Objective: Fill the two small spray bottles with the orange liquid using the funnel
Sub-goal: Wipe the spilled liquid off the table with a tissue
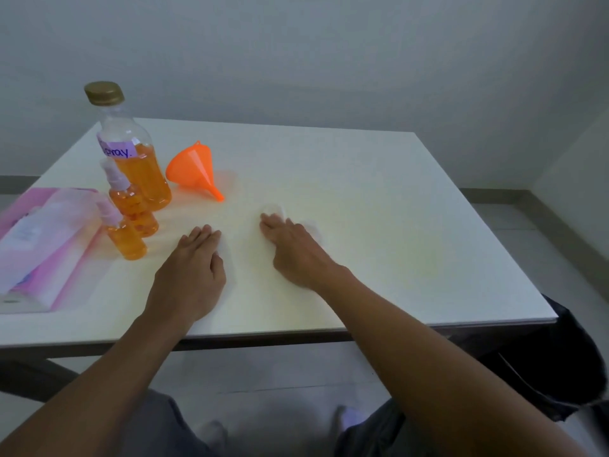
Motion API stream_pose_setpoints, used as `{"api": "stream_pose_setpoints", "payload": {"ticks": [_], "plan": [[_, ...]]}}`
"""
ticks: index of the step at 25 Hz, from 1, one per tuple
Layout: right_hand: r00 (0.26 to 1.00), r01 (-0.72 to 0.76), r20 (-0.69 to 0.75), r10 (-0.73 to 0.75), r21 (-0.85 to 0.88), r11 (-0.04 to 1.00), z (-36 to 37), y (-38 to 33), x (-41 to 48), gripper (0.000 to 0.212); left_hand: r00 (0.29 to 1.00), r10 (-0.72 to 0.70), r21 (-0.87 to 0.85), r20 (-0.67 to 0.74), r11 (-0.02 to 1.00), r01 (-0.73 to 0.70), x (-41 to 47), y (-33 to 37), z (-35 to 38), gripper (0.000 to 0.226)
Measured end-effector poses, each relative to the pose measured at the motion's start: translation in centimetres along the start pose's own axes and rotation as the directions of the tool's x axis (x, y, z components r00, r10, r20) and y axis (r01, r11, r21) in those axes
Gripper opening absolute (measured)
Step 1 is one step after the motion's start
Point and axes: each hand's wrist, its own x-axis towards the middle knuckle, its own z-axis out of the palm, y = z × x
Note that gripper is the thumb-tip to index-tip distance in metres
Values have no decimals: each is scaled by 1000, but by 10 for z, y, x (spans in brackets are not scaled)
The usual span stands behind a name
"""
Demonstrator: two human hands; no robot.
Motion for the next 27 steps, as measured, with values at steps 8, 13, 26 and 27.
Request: {"api": "stream_pose_setpoints", "payload": {"ticks": [8, 13, 26, 27], "plan": [[965, -254, -82, 247, -91, 963, -62, 136, -48, 68, 1000, -10, -8, 17, 1000, 10, -1, 0, 0, 49], [770, -564, -266, 580, 142, 814, -70, 141, -18, 56, 1000, -8, -14, 6, 1000, 8, 0, 0, 2, 50], [999, -33, 1, 33, -17, 999, 4, 7, 66, 69, 1000, -1, -34, -25, 999, 0, 5, -4, 4, 48], [999, 39, 34, -39, -11, 999, 5, 2, 53, 69, 1000, 1, -31, -24, 1000, -1, 4, -4, 4, 48]]}}
